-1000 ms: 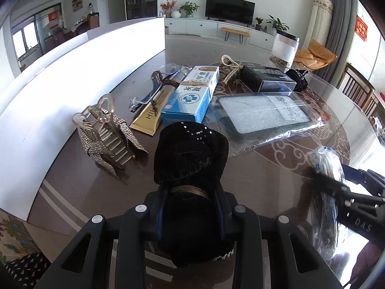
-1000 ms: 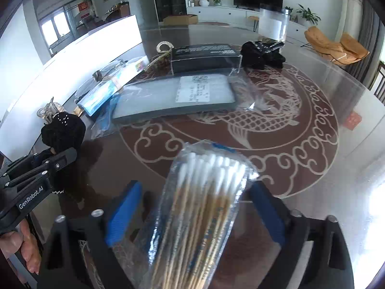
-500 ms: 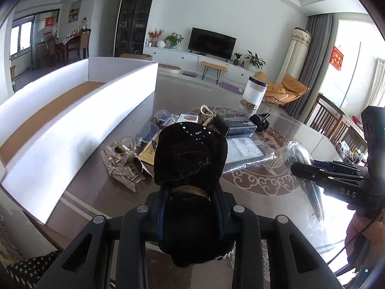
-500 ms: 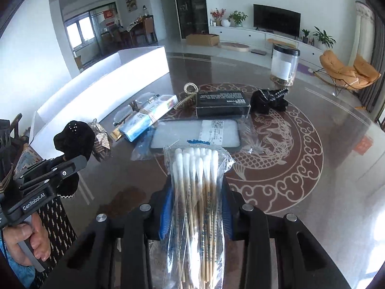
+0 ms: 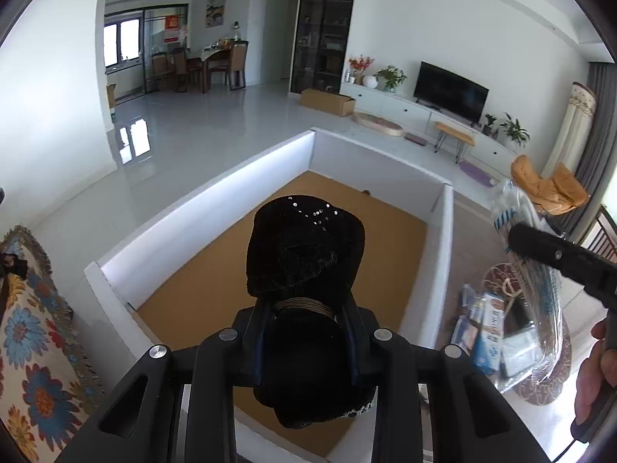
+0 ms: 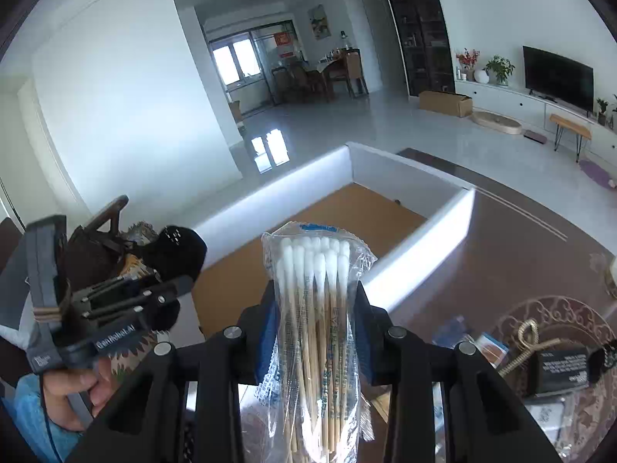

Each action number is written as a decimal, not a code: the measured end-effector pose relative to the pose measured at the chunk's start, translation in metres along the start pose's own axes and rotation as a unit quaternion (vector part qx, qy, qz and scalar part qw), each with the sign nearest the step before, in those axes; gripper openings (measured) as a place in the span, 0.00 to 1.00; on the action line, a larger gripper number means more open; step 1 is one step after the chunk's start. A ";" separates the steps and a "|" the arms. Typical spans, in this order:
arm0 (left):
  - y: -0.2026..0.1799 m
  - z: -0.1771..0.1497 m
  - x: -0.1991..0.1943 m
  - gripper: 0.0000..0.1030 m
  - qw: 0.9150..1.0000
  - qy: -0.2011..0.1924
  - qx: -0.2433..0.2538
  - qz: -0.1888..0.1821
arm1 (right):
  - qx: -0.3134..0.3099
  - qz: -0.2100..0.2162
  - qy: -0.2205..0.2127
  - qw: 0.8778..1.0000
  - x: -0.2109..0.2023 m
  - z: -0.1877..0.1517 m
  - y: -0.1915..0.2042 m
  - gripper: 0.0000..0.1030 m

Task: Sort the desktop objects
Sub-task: 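Lift the cotton swab bag with the right tool toward the cardboard bin, then open the right tool to drop the swab bag into the bin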

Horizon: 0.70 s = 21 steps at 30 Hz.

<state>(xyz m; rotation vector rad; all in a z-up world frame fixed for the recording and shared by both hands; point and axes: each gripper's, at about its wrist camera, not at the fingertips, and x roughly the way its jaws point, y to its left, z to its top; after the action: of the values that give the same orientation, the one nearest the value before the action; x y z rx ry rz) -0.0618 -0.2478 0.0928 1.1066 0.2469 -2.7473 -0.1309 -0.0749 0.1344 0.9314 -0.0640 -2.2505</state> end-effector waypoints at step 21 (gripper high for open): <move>0.032 -0.016 0.128 0.97 0.962 0.163 0.111 0.189 | -0.127 -0.118 0.160 0.972 0.183 -0.040 0.025 0.93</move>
<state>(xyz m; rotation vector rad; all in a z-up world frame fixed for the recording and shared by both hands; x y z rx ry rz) -0.1353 -0.2874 -0.0105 1.4874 -0.2212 -2.2885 -0.1830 -0.1985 0.0010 1.1943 0.4930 -2.2198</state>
